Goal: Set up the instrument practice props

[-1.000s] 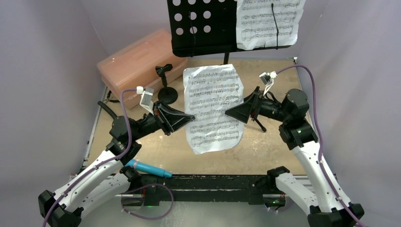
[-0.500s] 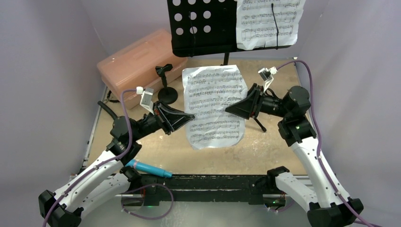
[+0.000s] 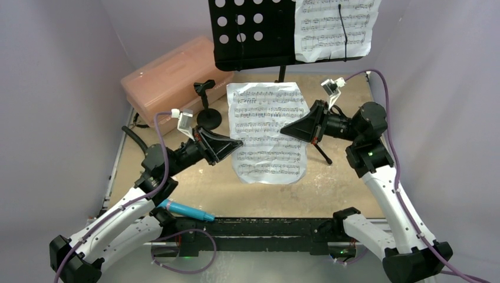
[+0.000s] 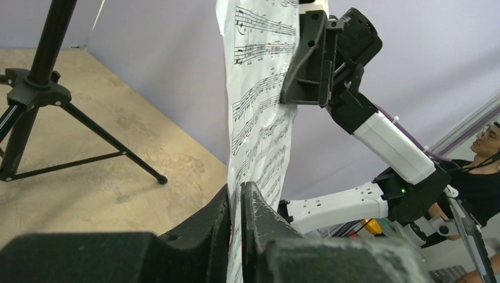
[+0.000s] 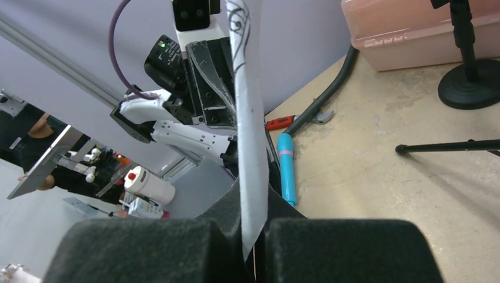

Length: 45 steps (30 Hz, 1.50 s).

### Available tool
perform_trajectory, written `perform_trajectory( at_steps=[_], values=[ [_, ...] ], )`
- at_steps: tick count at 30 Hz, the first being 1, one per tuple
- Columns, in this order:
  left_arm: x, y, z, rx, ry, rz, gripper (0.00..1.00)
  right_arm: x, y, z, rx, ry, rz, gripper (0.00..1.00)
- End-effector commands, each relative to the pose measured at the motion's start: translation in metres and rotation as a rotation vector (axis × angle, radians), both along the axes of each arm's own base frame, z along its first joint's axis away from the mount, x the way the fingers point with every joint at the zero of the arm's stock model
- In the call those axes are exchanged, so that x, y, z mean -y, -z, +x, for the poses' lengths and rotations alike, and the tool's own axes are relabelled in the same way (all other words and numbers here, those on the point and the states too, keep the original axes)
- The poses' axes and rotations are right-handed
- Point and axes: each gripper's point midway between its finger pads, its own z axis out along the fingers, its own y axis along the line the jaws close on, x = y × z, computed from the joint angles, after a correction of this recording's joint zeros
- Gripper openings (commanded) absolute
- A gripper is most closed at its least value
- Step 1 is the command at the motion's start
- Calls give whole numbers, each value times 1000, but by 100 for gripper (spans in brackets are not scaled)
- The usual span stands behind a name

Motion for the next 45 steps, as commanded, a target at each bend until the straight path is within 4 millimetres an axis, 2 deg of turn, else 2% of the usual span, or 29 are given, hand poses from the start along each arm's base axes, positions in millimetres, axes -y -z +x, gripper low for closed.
perform_trajectory(
  at_steps=[1,4,7,9,15,18,22,27,33,45],
  values=[
    [-3,-2,9,-12,-51,-22,14,1,-24,-10,99,-18,15,0],
    [-4,-1,14,-32,-74,-31,25,2,-27,-9,107,-4,12,0],
    [-7,4,22,-73,-116,-50,49,2,-28,-11,109,-12,6,0],
    [-10,8,28,-109,-145,-82,61,3,-29,-11,113,-11,-5,0],
    [-17,22,43,-192,-226,-117,75,4,-33,-10,122,5,-18,0],
    [-21,23,50,-221,-264,-152,87,5,-37,-12,130,14,-18,0],
    [-27,24,56,-221,-309,-163,93,6,-41,-12,135,22,-17,0],
    [-31,30,61,-235,-344,-163,95,8,-47,-13,158,39,-30,0],
    [-49,52,75,-329,-483,-117,95,10,-56,-9,179,80,-41,0],
    [-78,104,77,-345,-643,304,95,16,-101,-8,309,143,-14,0]
  ],
)
